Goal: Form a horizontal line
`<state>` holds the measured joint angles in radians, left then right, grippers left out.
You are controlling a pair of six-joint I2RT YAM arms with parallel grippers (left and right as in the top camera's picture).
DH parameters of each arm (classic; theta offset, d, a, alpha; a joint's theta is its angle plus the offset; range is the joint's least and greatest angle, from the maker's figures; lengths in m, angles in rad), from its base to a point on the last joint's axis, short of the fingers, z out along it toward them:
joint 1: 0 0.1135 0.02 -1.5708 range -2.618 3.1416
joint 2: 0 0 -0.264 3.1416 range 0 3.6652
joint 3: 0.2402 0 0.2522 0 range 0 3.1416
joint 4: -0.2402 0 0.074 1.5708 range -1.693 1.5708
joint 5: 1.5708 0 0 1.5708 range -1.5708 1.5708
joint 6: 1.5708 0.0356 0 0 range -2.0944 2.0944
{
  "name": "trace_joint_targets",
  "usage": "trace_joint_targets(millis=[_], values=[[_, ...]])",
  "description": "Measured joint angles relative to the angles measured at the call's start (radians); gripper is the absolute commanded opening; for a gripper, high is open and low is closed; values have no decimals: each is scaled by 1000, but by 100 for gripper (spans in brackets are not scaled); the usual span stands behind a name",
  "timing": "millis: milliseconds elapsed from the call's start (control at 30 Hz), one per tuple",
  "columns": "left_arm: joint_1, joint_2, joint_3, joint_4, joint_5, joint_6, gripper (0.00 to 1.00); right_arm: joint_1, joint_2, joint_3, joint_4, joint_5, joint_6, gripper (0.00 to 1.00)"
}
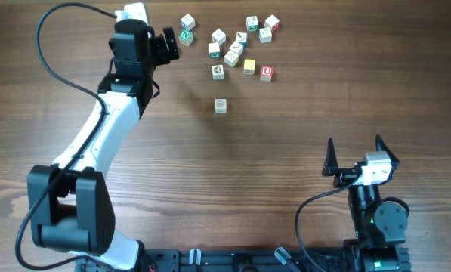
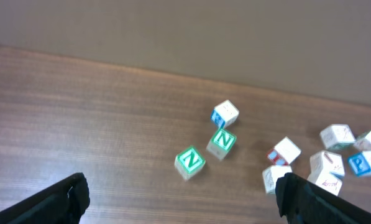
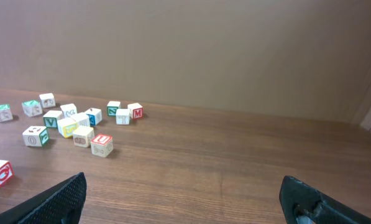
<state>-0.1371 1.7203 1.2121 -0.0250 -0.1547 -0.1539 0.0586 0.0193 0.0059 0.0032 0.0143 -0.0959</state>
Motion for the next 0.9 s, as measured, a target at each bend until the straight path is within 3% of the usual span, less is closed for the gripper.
trace_joint_targets(millis=[133, 300, 667, 900], values=[[0, 0, 26, 3, 1, 0, 100, 0, 0, 0, 0, 0, 0, 100], [0, 18, 69, 112, 52, 0, 100, 0, 0, 0, 0, 0, 0, 100], [-21, 338, 321, 71, 154, 1, 100, 0, 0, 0, 0, 0, 0, 100], [-103, 396, 357, 103, 165, 34, 100, 0, 0, 0, 0, 0, 0, 100]])
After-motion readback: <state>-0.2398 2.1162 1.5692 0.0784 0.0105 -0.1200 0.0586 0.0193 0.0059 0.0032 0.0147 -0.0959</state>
